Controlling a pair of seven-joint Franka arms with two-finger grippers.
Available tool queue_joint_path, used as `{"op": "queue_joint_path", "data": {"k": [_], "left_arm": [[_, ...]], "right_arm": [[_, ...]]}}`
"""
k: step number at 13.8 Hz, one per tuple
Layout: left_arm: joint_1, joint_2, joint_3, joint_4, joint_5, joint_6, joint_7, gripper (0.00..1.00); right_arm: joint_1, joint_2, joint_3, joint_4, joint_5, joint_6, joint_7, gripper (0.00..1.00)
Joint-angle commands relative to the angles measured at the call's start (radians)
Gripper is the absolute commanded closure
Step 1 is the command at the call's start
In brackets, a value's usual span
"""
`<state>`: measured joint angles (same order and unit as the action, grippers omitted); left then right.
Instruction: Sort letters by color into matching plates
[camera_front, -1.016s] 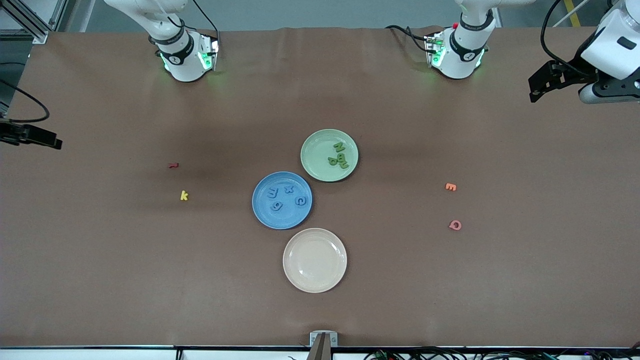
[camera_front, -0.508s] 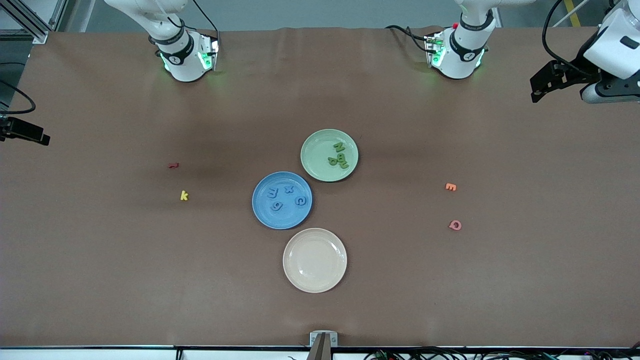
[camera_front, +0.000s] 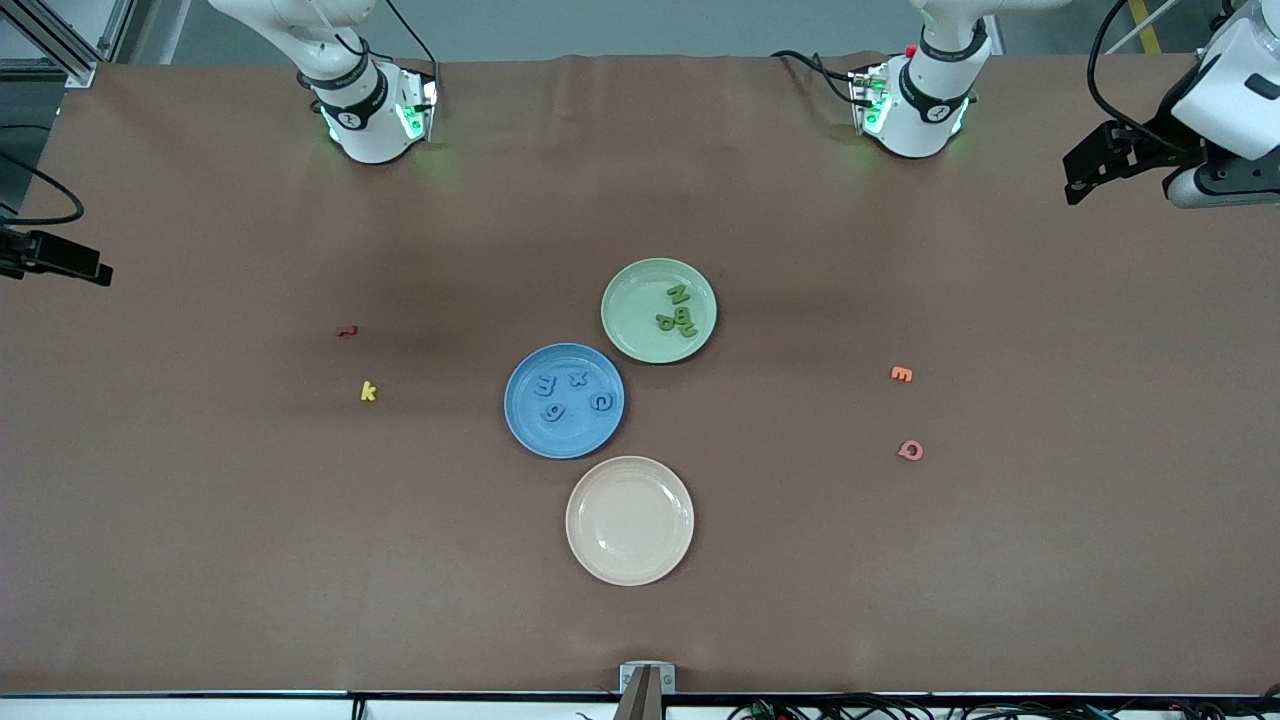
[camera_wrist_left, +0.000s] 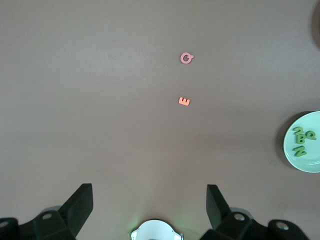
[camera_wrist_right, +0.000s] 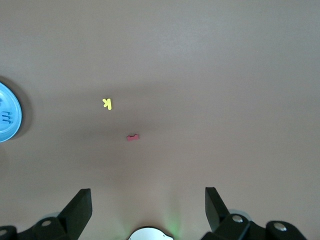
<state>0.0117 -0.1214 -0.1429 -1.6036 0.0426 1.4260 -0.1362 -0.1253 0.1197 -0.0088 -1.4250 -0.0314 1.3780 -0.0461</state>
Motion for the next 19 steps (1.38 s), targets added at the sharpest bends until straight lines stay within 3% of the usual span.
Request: {"op": "queue_joint_path", "data": {"k": [1,8,13,19], "left_arm": [[0.005,-0.009,-0.004,0.004,0.000,-0.007,0.017,0.00],[0.007,-0.003,0.003,0.013,-0.018,0.022,0.015,0.00],[0.077,-0.004,0.003,0.008,-0.096,0.028,0.018,0.00],[0.065,0.006,-0.036,0.014,0.003,0.028,0.017,0.00]], "right_arm": [[-0.005,-0.029,0.009,-0.002,0.040,-0.037,0.008,0.00],[0.021,-0.135,0.006,-0.069,0.067,-0.043,0.003,0.00],[0.121,-0.182,-0.059,-0.132,0.039,-0.002,0.008,0.00],[0.115,-0.242,-0.059,-0.160,0.042,-0.002,0.009,0.00]]}}
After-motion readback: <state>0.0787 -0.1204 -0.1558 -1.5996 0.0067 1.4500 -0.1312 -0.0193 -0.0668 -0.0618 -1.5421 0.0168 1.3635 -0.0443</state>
